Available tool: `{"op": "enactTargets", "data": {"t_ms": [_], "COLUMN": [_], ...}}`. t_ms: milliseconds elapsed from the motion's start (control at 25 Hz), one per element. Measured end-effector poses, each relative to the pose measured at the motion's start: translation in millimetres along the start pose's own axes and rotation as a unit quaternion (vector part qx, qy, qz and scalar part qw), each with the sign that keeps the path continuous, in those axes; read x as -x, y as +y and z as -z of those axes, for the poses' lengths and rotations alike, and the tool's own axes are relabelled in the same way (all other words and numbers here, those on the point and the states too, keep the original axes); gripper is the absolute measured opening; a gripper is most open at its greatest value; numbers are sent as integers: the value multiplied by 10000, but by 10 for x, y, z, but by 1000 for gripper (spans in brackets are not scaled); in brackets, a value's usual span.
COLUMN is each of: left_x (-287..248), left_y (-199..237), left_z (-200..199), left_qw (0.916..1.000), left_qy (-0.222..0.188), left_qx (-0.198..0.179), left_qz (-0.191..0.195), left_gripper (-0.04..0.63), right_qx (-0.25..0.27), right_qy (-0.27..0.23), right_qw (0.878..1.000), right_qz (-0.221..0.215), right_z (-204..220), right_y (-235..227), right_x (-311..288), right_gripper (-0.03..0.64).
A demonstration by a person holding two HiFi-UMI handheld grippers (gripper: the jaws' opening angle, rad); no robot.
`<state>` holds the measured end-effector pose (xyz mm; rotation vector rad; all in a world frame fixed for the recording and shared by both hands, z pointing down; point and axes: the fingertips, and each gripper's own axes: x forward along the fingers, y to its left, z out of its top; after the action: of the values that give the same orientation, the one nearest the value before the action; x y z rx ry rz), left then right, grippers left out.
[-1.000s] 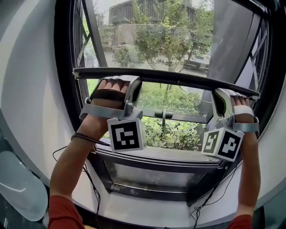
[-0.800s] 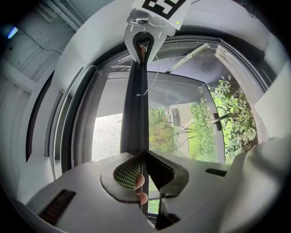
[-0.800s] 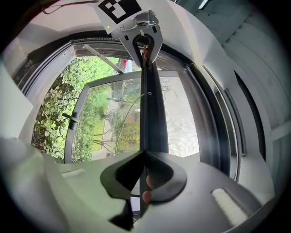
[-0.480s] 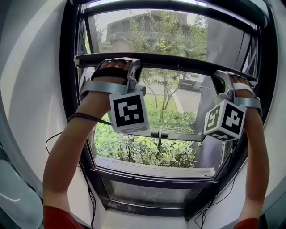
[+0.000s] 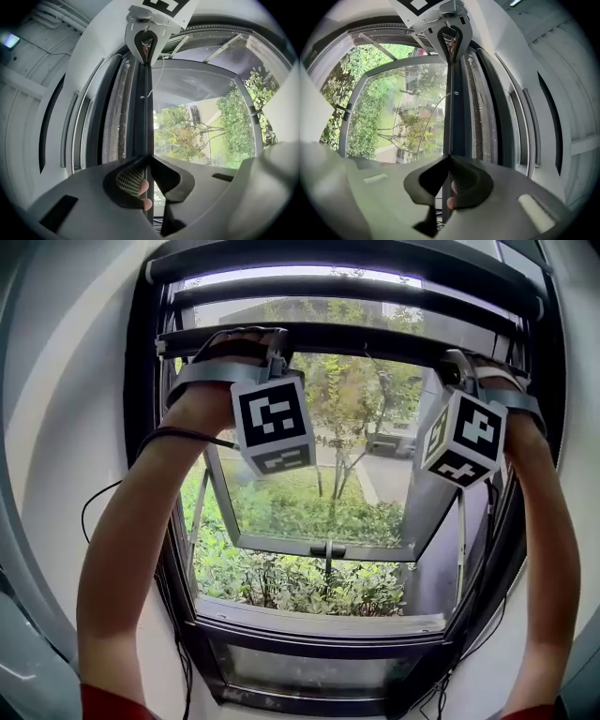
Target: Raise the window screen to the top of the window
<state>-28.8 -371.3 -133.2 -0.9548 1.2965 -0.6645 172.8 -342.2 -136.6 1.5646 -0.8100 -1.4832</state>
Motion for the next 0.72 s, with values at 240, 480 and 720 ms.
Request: {"op": "enactTargets", "data": {"t_ms": [240, 480, 720], "left_x": [-228, -392, -526], "left_y": [431, 704, 948], "left_z": [6, 44, 42], "left_qw": [9991, 9982, 9967], "left_qy": [46, 185, 277], "left_qx": [20, 18, 147], "left_qz": [-415, -573, -753], "left_gripper": [51, 51, 51], "right_qx": [25, 15, 81], "right_qy": [115, 196, 262], "right_qw": [9999, 9994, 9978], "right_qz": [123, 270, 609], "right_z": [4, -21, -13], "right_y": [-364, -657, -918], "right_x": [-219, -360, -496], "right_gripper": [28, 29, 32]}}
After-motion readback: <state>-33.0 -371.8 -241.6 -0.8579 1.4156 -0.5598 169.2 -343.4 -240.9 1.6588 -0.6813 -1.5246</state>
